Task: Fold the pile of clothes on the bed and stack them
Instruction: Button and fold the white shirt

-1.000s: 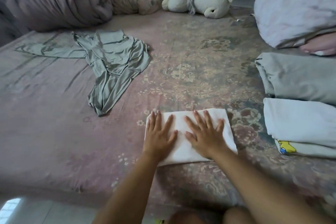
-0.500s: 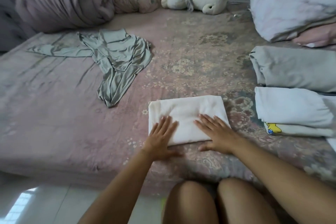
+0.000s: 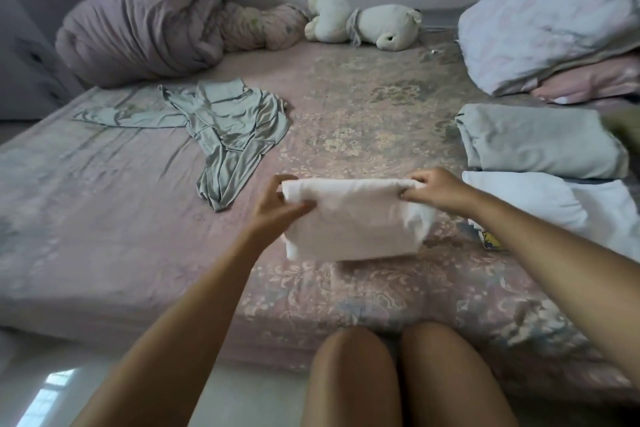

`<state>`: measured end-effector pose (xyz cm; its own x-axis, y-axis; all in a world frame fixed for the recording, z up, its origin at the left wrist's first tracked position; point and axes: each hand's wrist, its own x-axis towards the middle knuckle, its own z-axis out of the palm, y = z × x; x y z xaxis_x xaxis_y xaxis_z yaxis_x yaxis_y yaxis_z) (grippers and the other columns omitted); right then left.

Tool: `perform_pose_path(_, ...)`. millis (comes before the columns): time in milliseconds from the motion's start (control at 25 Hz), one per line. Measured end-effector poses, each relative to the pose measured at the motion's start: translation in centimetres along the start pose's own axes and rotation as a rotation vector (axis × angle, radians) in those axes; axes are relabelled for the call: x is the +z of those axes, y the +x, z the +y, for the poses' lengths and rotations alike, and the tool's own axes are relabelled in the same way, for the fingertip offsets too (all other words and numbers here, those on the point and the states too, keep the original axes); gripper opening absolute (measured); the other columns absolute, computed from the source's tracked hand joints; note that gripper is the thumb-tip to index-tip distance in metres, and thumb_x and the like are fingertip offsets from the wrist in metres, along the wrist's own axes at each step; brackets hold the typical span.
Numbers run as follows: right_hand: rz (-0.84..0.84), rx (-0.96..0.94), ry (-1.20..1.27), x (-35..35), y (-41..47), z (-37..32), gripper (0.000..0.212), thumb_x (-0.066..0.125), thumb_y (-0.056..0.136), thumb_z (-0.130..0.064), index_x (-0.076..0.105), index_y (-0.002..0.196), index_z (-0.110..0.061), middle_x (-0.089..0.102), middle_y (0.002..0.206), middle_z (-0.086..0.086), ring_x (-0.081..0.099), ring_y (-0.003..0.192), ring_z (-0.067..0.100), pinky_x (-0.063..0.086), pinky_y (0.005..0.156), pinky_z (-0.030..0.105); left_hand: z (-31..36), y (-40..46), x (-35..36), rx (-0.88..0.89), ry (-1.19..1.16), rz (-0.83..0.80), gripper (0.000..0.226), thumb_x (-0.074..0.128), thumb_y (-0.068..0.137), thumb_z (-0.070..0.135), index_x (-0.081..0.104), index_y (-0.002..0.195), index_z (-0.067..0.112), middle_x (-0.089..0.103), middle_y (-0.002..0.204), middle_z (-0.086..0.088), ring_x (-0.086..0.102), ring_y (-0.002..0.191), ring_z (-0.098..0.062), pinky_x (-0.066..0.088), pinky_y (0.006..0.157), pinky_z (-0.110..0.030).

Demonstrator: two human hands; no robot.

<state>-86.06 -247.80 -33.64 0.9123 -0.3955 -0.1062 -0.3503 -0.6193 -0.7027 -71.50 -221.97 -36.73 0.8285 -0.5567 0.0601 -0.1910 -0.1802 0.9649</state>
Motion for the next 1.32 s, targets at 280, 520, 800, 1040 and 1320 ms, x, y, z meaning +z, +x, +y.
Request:
perform_pose_path(280, 0.102, 0.195, -0.187, 3.1, 3.0, 1.7, 0.017, 0.064, 0.088, -0.021, 0.06, 0.101, -0.01, 0.063, 0.103, 0.009, 0.057, 0.099, 0.027, 0.043, 0.072, 0.03, -3.7, 2.0, 3.9, -0.435, 0.048, 0.176, 0.046, 0.058, 0.091, 0.039, 0.052, 0.108, -0.003, 0.06, 0.111, -0.028, 0.06, 0.094, -0.028, 0.047, 0.076, -0.039)
perform_pose_path(520, 0.321, 0.463, -0.233, 9.0, 0.5, 5.3, 0.049, 0.048, 0.096, -0.035, 0.046, 0.132, -0.001, 0.052, 0.132, 0.02, 0.05, 0.119, 0.036, 0.04, 0.093, 0.037, -6.7, -0.6, 6.5, -0.443, 0.348, 0.409, 0.042, 0.044, 0.098, 0.033, 0.053, 0.072, 0.001, 0.062, 0.088, -0.026, 0.057, 0.085, -0.038, 0.029, 0.064, -0.036)
perform_pose_path(800, 0.408, 0.445, -0.197, 9.7, 0.6, 4.3, 0.034, 0.038, 0.102, -0.023, 0.049, 0.123, 0.001, 0.056, 0.123, 0.022, 0.051, 0.115, 0.037, 0.04, 0.085, 0.038, -6.2, 0.5, 7.9, -0.429, 0.249, 0.446, 0.032, 0.041, 0.101, 0.026, 0.054, 0.102, -0.003, 0.061, 0.105, -0.023, 0.054, 0.093, -0.032, 0.029, 0.067, -0.031)
perform_pose_path(1040, 0.442, 0.389, -0.296, 10.7, -1.3, 4.8, 0.042, 0.041, 0.099, -0.032, 0.042, 0.125, 0.001, 0.052, 0.123, 0.021, 0.051, 0.11, 0.036, 0.042, 0.079, 0.039, -6.9, -1.8, 6.6, -0.52, 0.45, 0.306, 0.049, 0.037, 0.1, 0.041, 0.044, 0.122, -0.001, 0.055, 0.124, -0.021, 0.053, 0.112, -0.039, 0.04, 0.092, -0.041)
perform_pose_path(1320, 0.36, 0.448, -0.203, 10.7, -3.6, 4.0, 0.031, 0.035, 0.102, -0.021, 0.043, 0.125, -0.002, 0.057, 0.122, 0.02, 0.055, 0.109, 0.038, 0.04, 0.077, 0.038, -6.3, -4.2, 7.3, -0.323, 0.482, 0.355, 0.035, 0.033, 0.102, 0.031, 0.045, 0.117, 0.002, 0.058, 0.114, -0.022, 0.055, 0.104, -0.04, 0.039, 0.079, -0.042)
